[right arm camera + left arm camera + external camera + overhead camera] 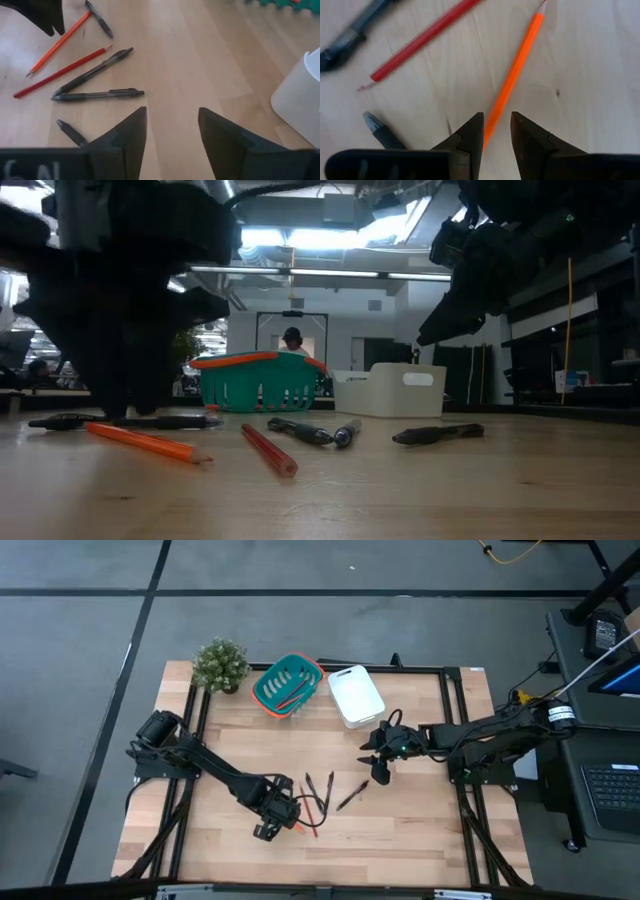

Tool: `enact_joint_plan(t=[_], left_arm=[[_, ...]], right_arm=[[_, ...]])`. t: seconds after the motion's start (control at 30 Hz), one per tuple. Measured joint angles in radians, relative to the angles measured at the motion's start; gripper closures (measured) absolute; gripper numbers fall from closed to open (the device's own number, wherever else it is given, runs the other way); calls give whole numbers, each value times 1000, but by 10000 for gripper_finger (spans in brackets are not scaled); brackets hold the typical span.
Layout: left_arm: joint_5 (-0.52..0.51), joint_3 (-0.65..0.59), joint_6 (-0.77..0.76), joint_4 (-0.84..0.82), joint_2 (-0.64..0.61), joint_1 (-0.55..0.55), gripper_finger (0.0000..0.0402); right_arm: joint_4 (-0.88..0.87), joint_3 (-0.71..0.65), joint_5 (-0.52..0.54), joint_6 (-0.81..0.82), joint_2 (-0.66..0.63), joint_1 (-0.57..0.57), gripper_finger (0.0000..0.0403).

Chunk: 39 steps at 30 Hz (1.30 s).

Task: Sort pens & pencils
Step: Put the orange pencil into the green basket

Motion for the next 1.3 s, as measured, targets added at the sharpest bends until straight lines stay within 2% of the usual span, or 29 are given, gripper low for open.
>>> enact_joint_plan(t=[0.37,1.0,1.3], left_arm=[[8,6,61,-16,58,16,311],[2,2,86,-27,64,21,312],[4,2,87,-26,64,21,352]], right_arm=[[6,0,0,3,0,0,223],[7,0,-3,27,0,3,223],[6,0,-3,26,0,3,223]])
